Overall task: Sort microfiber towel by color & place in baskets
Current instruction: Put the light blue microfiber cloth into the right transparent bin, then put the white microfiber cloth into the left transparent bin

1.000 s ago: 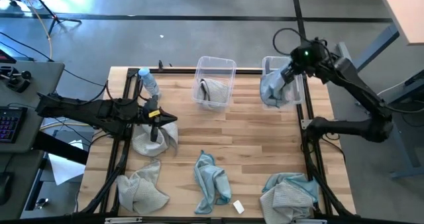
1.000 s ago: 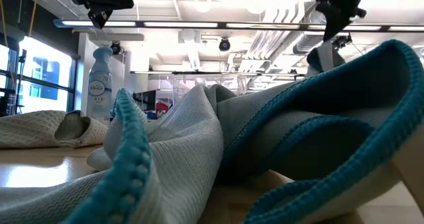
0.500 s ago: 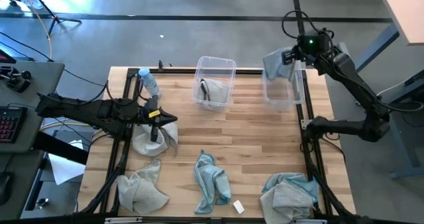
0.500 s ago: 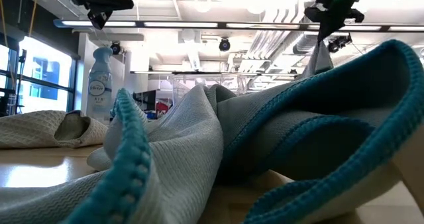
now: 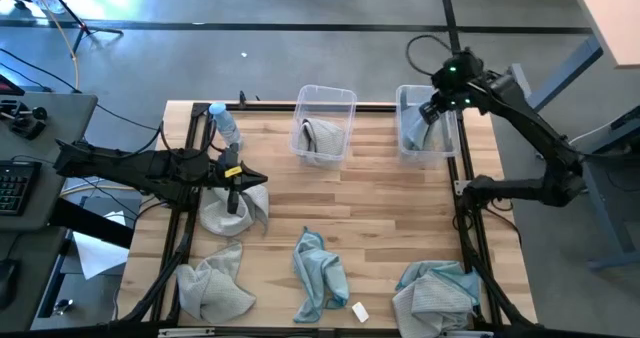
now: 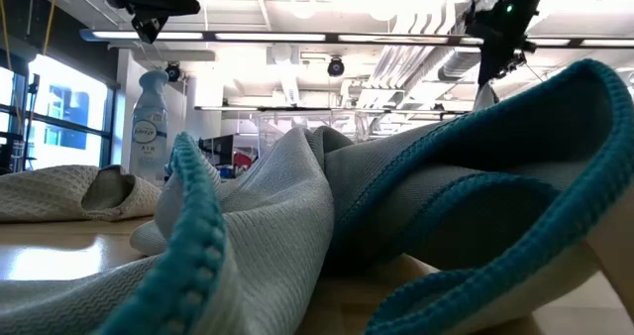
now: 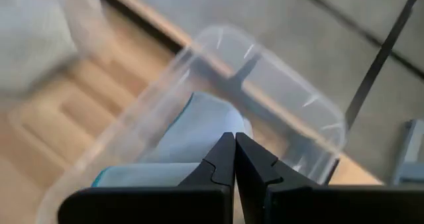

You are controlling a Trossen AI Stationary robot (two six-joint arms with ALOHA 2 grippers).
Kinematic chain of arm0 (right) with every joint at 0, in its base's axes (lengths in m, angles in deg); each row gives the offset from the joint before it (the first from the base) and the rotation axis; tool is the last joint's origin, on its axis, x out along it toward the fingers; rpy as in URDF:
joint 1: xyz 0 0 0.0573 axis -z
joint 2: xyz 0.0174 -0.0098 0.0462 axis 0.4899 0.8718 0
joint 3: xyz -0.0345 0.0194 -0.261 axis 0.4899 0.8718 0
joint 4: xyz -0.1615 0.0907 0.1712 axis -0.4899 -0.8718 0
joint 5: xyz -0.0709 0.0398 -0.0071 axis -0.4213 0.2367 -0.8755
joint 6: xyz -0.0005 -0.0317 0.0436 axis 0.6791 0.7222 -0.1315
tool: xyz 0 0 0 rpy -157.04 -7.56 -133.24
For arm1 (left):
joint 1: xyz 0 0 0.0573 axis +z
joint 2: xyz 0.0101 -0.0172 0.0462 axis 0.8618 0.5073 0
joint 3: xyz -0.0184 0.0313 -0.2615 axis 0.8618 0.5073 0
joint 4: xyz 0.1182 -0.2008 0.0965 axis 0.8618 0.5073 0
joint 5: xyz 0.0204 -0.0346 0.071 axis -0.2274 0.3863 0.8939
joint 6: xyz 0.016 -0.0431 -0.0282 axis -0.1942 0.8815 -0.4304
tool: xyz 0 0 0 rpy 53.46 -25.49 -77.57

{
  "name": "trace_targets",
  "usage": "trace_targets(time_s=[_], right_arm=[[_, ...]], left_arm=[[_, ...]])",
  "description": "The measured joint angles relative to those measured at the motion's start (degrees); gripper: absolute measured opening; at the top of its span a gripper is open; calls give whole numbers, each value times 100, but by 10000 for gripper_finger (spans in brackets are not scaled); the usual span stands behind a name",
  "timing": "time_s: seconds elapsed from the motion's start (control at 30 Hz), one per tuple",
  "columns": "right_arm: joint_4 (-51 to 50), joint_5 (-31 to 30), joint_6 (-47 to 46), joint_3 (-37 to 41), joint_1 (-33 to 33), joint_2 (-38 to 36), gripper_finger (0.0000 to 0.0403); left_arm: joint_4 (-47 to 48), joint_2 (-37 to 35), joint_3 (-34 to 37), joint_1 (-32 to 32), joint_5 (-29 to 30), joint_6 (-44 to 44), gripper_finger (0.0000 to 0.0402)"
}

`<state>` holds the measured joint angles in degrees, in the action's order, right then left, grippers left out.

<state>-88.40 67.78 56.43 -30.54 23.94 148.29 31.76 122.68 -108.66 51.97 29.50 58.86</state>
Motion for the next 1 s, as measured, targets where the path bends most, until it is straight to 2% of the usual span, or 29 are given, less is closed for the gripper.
trace_targets(time_s=[0.23,0.37,0.43,0.53,0.7,0.87,1.0], right_arm=[[-195,45,-196,-2,0,840,6],[-260,161,-313,-2,0,1045,39],[-273,28,-409,-2,-2,1053,62],[-287,-249,-526,-2,0,951,97],[-466,-281,-599,-2,0,553,134],[-843,-169,-1290,-2,-1,48,135],[-1109,141,-1751,-2,-226,-405,100]], left_arm=[[2,0,0,0,0,1,0],[2,0,0,0,0,3,0],[2,0,0,1,0,4,0],[2,0,0,0,1,4,0],[4,0,0,0,-1,1,0],[2,0,0,2,-1,2,0],[3,1,0,0,-69,0,0]])
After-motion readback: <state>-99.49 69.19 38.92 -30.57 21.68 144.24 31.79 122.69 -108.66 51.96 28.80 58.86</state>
